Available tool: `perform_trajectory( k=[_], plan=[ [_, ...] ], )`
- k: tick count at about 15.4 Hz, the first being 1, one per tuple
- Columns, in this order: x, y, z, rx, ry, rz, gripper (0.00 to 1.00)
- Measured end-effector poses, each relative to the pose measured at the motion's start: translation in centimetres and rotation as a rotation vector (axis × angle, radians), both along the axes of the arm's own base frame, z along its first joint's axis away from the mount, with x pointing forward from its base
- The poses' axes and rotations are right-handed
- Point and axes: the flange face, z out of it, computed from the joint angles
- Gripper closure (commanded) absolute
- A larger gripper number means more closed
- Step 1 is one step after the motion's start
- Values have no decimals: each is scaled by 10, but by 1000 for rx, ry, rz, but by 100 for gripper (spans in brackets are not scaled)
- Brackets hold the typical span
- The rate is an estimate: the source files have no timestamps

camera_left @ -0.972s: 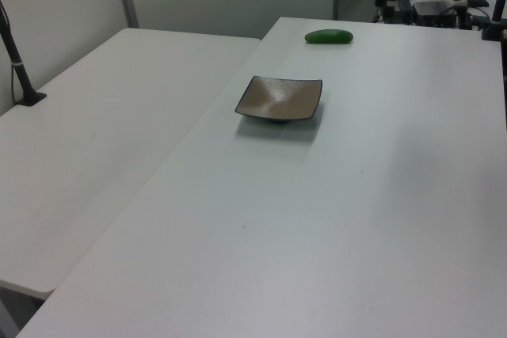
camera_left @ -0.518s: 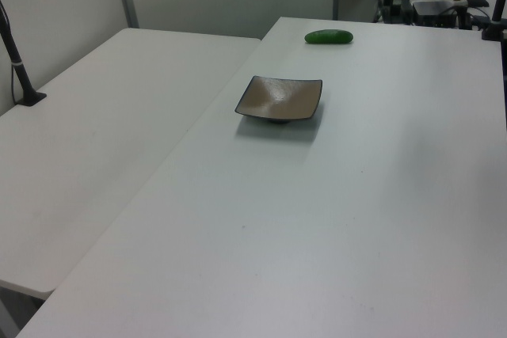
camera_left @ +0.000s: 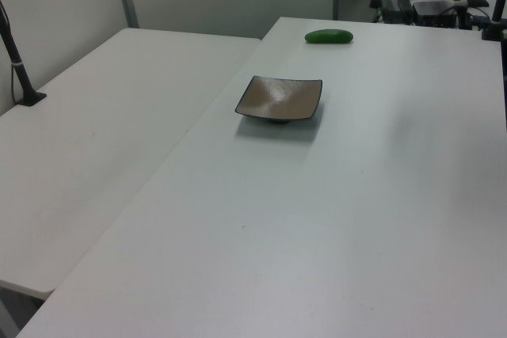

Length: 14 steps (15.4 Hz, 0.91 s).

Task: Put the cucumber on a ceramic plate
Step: 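Move the open gripper across the table toward the green cucumber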

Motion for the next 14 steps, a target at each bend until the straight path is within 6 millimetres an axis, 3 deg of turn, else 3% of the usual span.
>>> perform_trajectory(
  k=[7, 14],
  plan=[
    [42, -81, -46, -94, -246, -130, 0],
    [74, -161, -88, -172, -380, -231, 0]
  ],
)
